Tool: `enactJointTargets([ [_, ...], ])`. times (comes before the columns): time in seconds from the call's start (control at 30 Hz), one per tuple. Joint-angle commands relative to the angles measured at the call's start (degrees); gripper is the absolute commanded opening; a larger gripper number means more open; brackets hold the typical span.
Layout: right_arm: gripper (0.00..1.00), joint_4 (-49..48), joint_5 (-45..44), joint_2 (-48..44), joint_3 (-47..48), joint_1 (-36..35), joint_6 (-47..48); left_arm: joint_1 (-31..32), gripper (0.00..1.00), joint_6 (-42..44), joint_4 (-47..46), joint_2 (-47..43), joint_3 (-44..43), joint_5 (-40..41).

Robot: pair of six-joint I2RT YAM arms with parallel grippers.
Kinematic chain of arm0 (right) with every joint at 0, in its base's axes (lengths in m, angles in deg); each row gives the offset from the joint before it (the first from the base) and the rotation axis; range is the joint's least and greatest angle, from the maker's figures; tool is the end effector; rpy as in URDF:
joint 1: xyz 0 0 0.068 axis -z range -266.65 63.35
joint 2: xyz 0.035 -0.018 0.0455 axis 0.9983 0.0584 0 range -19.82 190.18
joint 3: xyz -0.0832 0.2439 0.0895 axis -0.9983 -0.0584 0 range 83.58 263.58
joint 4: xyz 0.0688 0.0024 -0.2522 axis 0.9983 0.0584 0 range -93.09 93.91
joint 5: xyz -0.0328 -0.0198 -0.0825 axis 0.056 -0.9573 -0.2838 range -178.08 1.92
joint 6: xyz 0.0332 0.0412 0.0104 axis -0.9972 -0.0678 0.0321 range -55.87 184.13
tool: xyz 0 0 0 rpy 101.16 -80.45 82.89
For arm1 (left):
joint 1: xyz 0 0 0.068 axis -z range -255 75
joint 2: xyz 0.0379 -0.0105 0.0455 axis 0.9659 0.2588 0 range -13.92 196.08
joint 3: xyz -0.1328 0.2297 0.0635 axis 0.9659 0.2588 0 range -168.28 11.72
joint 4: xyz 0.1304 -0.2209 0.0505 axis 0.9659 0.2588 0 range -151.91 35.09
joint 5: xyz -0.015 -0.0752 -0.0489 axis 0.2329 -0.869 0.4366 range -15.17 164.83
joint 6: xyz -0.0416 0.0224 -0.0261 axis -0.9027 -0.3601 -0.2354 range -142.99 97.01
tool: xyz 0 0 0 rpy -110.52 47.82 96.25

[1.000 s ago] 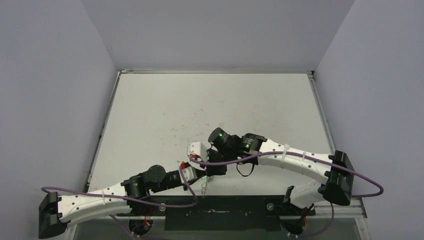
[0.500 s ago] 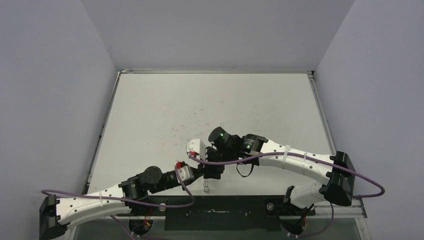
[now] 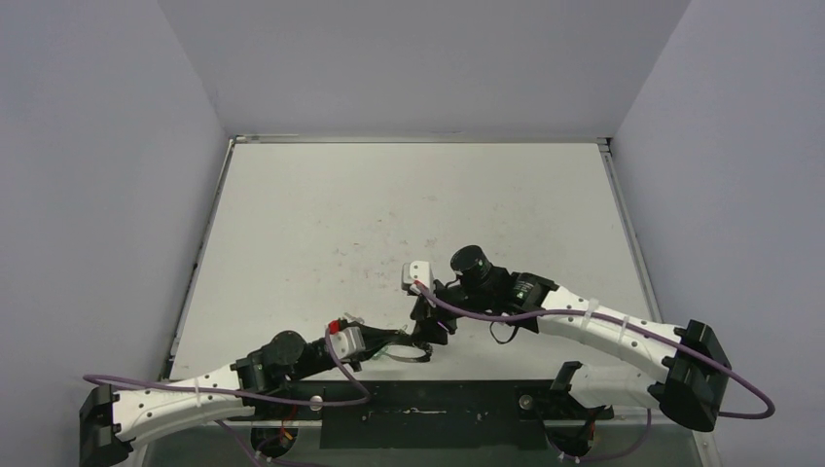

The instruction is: Put the keys on the keyring

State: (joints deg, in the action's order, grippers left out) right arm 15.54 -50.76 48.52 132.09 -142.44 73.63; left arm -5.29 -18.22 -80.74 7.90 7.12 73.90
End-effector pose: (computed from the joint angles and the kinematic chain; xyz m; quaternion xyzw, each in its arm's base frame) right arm 0.1247 0.2218 0.2686 -0.5773 0.6434 0.4268 0.2656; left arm 0.0466 -0.1280 0.1994 0.4265 0.5515 -0.3897 0.6018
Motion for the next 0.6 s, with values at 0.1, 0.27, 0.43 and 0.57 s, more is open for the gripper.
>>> enactJointTargets([
  [0.1, 0.50, -11.8, 9.4, -5.5, -2.5, 0.6, -1.0, 0.2, 0.00, 1.0, -5.5, -2.3, 0.1, -0.8],
  [0.27, 0.52, -12.5, 8.7, -7.2, -2.8, 0.9, -0.9, 0.2, 0.00, 1.2, -5.7, -2.3, 0.5, -1.7],
  [0.43, 0.45, -13.8, 8.2, -6.0, -4.0, 1.4, -0.6, 0.2, 0.00, 1.7, -6.4, -2.4, 1.1, -3.4],
  [0.57, 0.32, -14.6, 9.3, -3.3, -4.7, 1.6, -0.1, 0.2, 0.00, 2.4, -7.7, -2.6, 1.6, -4.8],
])
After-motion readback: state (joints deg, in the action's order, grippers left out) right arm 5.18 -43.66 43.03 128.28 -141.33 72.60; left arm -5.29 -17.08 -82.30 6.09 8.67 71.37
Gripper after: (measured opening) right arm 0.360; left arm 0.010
